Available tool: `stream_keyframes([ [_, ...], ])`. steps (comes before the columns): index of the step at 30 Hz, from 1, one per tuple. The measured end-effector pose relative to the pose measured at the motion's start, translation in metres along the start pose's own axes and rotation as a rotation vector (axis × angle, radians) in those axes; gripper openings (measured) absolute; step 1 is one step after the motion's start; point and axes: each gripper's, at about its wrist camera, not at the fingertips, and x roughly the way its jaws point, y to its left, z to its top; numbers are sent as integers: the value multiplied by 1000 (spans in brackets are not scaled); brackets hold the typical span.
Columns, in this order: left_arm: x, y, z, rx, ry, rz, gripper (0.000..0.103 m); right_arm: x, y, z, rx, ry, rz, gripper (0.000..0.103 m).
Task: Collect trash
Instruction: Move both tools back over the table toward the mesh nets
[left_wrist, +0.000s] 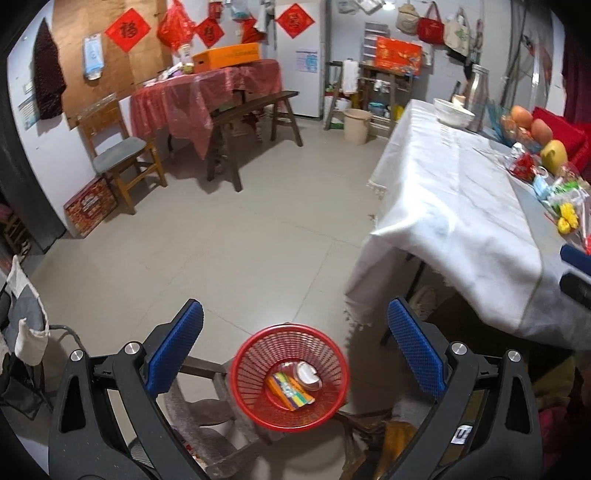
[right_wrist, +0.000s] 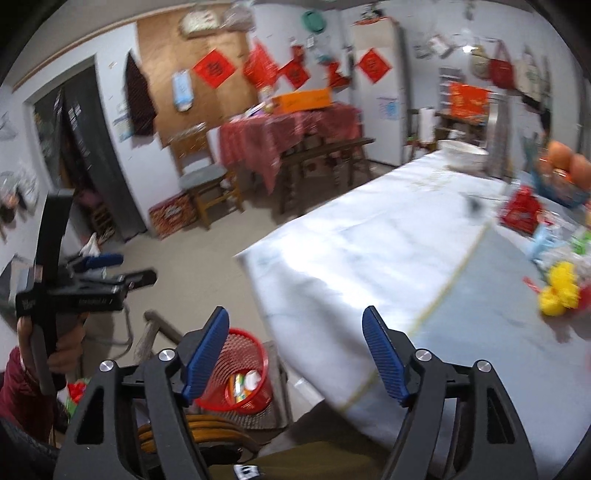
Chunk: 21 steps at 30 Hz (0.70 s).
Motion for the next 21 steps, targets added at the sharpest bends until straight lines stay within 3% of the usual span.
stream_keyframes([
  [12, 6, -92, 18, 102, 3, -139, 96, -52, -110, -25, 207, -120, -186, 79],
  [16, 10, -132, 26, 141, 0, -195, 96, -76, -153, -37, 284, -171, -308, 87],
  [21, 18, -189, 42, 184, 8, -286, 96, -90, -204, -53, 366, -172, -425, 87],
])
